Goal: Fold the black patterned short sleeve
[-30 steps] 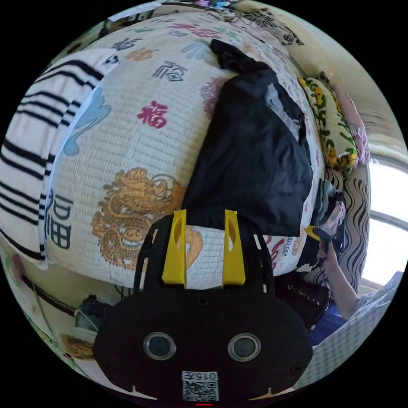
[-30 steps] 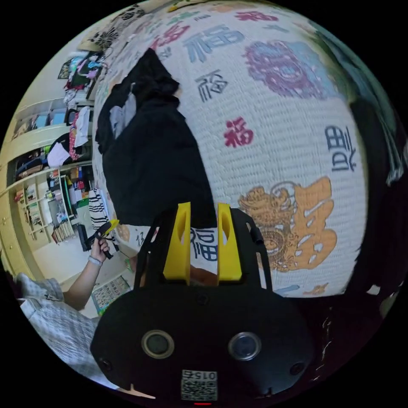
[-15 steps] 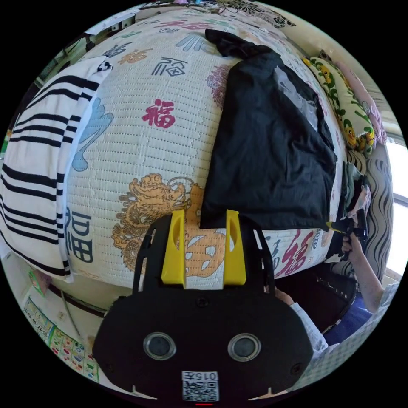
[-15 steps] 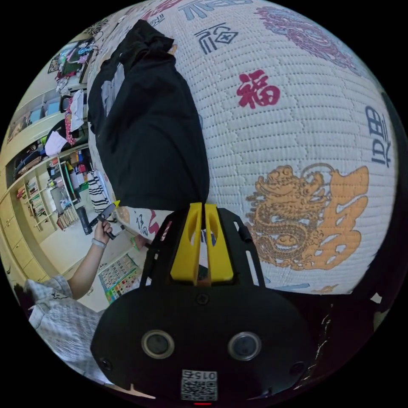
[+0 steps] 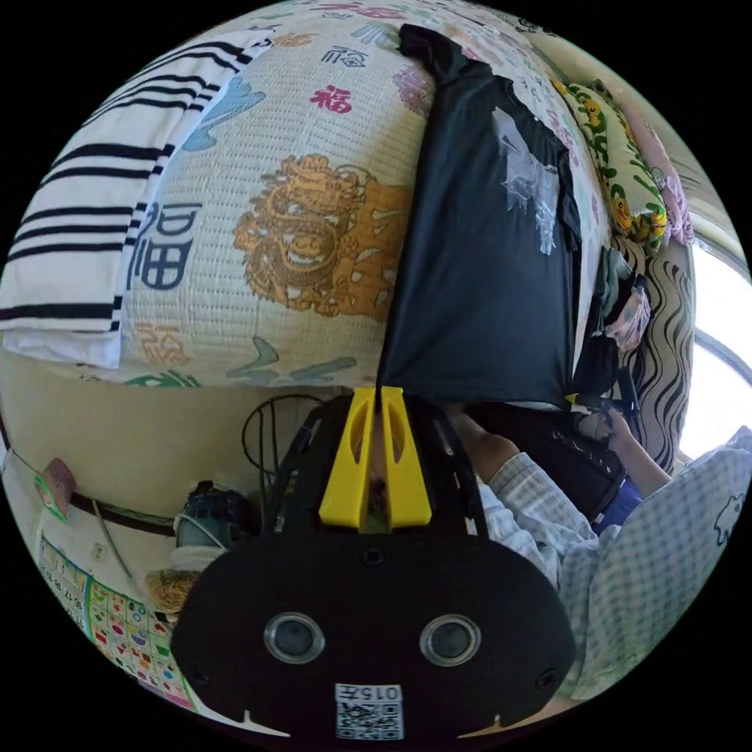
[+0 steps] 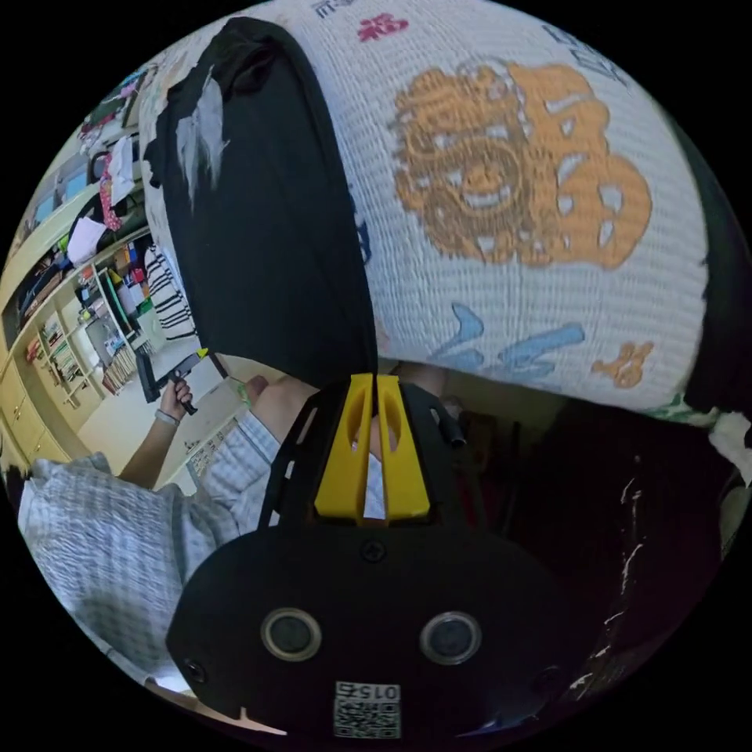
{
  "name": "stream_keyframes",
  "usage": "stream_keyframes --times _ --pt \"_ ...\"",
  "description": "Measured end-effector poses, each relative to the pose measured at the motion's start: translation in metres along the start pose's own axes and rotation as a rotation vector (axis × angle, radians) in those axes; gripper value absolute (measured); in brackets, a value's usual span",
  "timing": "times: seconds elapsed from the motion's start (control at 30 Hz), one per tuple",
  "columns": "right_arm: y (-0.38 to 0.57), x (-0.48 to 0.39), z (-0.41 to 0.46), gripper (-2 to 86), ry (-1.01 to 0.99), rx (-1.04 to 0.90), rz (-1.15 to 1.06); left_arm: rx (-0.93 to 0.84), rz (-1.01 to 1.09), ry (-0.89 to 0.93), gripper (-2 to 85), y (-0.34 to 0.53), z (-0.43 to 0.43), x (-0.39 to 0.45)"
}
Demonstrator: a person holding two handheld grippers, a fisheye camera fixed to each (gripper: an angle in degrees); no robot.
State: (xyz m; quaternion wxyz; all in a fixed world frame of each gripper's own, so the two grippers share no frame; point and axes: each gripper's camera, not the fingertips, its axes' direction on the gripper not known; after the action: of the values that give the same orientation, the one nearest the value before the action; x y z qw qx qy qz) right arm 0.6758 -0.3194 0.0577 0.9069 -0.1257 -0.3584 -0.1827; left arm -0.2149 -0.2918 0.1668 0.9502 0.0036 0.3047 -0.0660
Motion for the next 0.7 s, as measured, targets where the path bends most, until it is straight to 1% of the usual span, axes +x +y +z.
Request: stream_keyframes --times 0.1,0.2,0.27,0.33,0.4,0.47,0.5,0.6,0.63,0.7 --pt "-0.007 0.019 0.014 -0.7 -0.041 -0.017 0.057 0.008 -0.069 -0.003 0.2 -0.005 0.028 0.001" --pt "-0.016 0.031 0.011 0.1 -0.063 0.032 0.094 -0.057 -0.126 -0.059 1.9 -0.021 0.055 0.007" --pt "-0.017 0.036 0.006 0.9 -0.022 0.022 0.100 -0.119 -0.121 -0.114 3.9 -0.026 0.066 0.012" --pt "-0.013 0.045 -0.005 0.2 0.118 -0.008 0.120 -0.224 -0.122 -0.184 6.5 -0.028 0.074 0.014" --pt "-0.008 0.051 -0.018 0.4 0.180 0.000 0.110 -0.238 -0.122 -0.225 7.3 -0.032 0.068 0.018" --pt "-0.005 0.054 -0.039 1.3 0.174 0.042 0.089 -0.164 -0.092 -0.221 8.1 -0.046 0.052 0.031" --pt "-0.006 0.050 -0.054 2.4 0.158 0.090 0.059 -0.096 -0.038 -0.211 8.6 -0.061 0.040 0.049" --pt "-0.018 0.027 -0.092 4.2 0.139 0.227 -0.056 0.073 0.181 -0.177 9.8 -0.112 0.018 0.119" --pt "-0.027 0.014 -0.104 5.0 0.129 0.273 -0.109 0.135 0.275 -0.136 10.2 -0.134 0.014 0.151" --pt "-0.044 -0.005 -0.117 6.0 0.103 0.321 -0.185 0.215 0.399 -0.052 10.4 -0.167 0.016 0.200"
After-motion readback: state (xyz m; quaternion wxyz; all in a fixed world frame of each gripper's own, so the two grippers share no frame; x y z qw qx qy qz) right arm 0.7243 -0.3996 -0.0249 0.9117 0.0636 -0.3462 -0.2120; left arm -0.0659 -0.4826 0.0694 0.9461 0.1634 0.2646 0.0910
